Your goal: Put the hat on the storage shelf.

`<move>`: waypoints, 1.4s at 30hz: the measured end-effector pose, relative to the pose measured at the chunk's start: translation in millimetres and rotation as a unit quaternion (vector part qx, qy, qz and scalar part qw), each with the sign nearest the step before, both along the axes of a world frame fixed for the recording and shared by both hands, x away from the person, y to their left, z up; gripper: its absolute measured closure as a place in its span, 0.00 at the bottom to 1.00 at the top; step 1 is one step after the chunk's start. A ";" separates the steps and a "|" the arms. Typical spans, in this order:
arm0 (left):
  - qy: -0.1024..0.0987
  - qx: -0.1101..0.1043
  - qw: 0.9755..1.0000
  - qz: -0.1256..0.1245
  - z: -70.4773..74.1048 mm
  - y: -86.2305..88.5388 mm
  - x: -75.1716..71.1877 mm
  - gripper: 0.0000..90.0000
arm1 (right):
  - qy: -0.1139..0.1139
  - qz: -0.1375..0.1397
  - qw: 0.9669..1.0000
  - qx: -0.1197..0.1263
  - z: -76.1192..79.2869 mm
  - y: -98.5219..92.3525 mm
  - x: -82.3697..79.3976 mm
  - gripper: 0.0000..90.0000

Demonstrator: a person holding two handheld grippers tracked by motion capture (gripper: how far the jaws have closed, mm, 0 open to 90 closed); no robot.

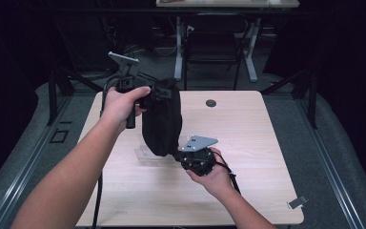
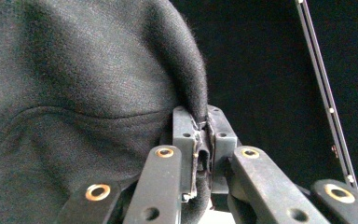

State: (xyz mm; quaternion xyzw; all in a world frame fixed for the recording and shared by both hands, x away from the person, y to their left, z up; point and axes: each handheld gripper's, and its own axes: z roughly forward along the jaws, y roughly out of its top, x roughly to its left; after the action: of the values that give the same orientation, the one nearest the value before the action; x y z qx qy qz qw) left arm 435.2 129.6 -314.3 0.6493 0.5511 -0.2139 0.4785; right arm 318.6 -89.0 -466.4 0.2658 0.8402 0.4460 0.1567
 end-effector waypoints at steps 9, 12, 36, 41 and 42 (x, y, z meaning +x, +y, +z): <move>0.000 0.000 1.000 0.000 -0.7 -1.2 1.2 0.95 | 0.002 -0.004 1.000 -0.017 -4.5 2.3 3.4 0.89; -0.002 0.000 1.000 -0.001 -0.5 -1.0 1.0 0.94 | -0.003 -0.004 1.000 -0.021 -4.5 3.2 2.9 0.91; -0.049 0.016 0.998 0.036 -5.5 45.8 -5.5 0.65 | -0.002 -0.022 0.999 -0.031 -17.6 -7.9 0.5 0.94; -0.042 0.026 0.998 0.046 -15.3 61.8 -6.8 0.66 | 0.019 -0.028 0.999 -0.012 -26.4 -15.4 3.9 0.94; -0.041 0.028 0.998 0.046 -18.1 65.5 -7.2 0.66 | 0.020 -0.030 0.999 -0.009 -26.6 -16.4 4.2 0.94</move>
State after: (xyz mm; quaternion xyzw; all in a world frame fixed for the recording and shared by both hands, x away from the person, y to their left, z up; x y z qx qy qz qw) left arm 428.1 195.1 -332.3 0.6446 0.5658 -0.1493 0.4920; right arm 322.9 -105.4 -493.0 0.2978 0.8390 0.4279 0.1557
